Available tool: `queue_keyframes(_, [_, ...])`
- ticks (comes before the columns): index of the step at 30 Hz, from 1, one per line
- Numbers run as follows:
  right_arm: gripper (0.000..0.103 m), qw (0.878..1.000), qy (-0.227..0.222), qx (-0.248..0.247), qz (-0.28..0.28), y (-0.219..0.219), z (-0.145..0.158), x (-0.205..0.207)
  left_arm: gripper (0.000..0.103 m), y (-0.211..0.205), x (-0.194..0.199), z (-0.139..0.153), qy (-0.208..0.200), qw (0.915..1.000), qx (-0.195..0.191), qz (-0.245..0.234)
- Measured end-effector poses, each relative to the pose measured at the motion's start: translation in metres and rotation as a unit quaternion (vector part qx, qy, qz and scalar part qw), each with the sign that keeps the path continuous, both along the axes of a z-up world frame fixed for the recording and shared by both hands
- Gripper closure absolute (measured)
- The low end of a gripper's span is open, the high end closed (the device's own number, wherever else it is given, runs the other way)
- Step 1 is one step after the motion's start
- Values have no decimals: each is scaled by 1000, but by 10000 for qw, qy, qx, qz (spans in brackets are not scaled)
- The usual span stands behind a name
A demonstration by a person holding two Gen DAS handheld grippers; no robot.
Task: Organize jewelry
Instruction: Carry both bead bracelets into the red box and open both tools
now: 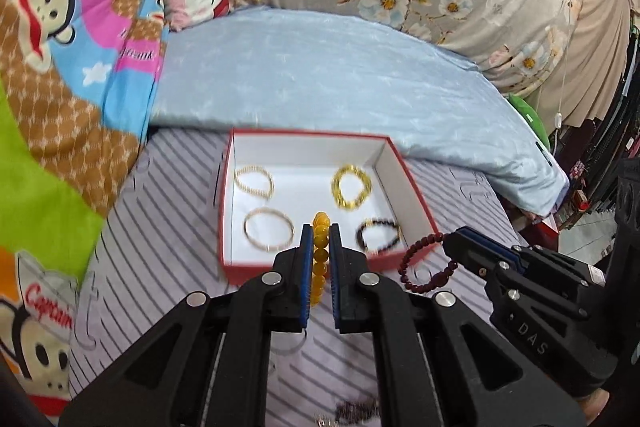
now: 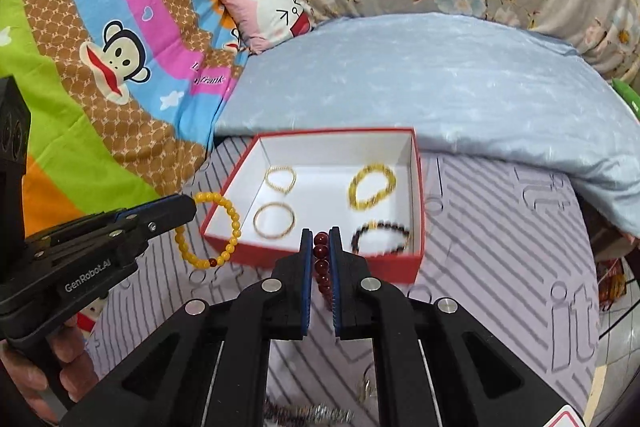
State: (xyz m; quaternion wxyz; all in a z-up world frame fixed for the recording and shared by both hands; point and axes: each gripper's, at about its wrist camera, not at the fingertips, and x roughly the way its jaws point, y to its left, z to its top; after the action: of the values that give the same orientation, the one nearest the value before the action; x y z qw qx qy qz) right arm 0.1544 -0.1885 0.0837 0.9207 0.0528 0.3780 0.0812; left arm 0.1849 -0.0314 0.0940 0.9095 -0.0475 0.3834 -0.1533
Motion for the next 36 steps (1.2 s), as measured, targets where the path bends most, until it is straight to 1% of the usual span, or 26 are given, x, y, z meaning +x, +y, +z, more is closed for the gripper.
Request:
queue_keyframes(3, [96, 10000, -40, -27, 26, 2, 2, 23, 96, -8, 26, 1, -49, 10000, 73, -9])
queue_keyframes(5, [95, 10000, -23, -23, 28, 3, 1, 38, 96, -12, 45, -4, 8, 10000, 93, -20])
queue_keyframes(9, [95, 9998, 130, 148, 38, 3, -9, 71, 96, -12, 82, -22, 401, 9987, -293, -101])
queue_keyframes(11, [95, 9994, 230, 246, 32, 3, -16, 84, 96, -14, 96, -33, 570, 9974, -423, -133])
queue_keyframes(14, [95, 9986, 405, 339, 27, 4, -31, 101, 96, -17, 113, -49, 742, 9959, -493, -141])
queue_keyframes(19, [95, 9968, 680, 426, -28, 4, -56, 118, 96, -20, 130, -68, 844, 9952, -481, -117])
queue_keyframes(20, [95, 9968, 711, 368, -37, 5, -60, 120, 88, -18, 131, -70, 816, 9956, -449, -94])
queue_keyframes(21, [95, 9970, 723, 252, -63, 5, -63, 121, 79, -19, 133, -73, 774, 9964, -331, -40])
queue_keyframes(22, [91, 9976, 664, 122, -144, 5, -64, 120, 59, -21, 132, -75, 696, 9975, -110, 64])
queue_keyframes(23, [88, 9979, 609, 60, -191, 4, -63, 119, 48, -22, 131, -75, 610, 9980, 60, 147])
queue_keyframes(24, [83, 9981, 576, -32, -237, 2, -63, 117, 44, -20, 129, -74, 477, 9983, 228, 250])
queue_keyframes(25, [77, 9981, 544, -112, -272, 1, -63, 115, 39, -19, 127, -73, 372, 9981, 365, 343])
queue_keyframes(26, [75, 9981, 508, -171, -311, 0, -62, 112, 37, -19, 124, -72, 301, 9970, 548, 466])
queue_keyframes(28, [70, 9981, 452, -186, -377, -5, -61, 105, 37, -16, 118, -70, 188, 9937, 879, 672])
queue_keyframes(30, [69, 9981, 423, -159, -418, -9, -59, 96, 37, -10, 111, -69, 142, 9916, 1029, 767])
queue_keyframes(32, [67, 9981, 387, -188, -450, -11, -58, 86, 37, -5, 101, -69, 128, 9897, 1127, 869])
queue_keyframes(34, [65, 9980, 384, -188, -475, -13, -58, 74, 37, -2, 93, -67, 142, 9897, 1109, 897])
queue_keyframes(36, [65, 9980, 406, -122, -477, -15, -57, 65, 37, 2, 83, -68, 183, 9896, 1079, 936])
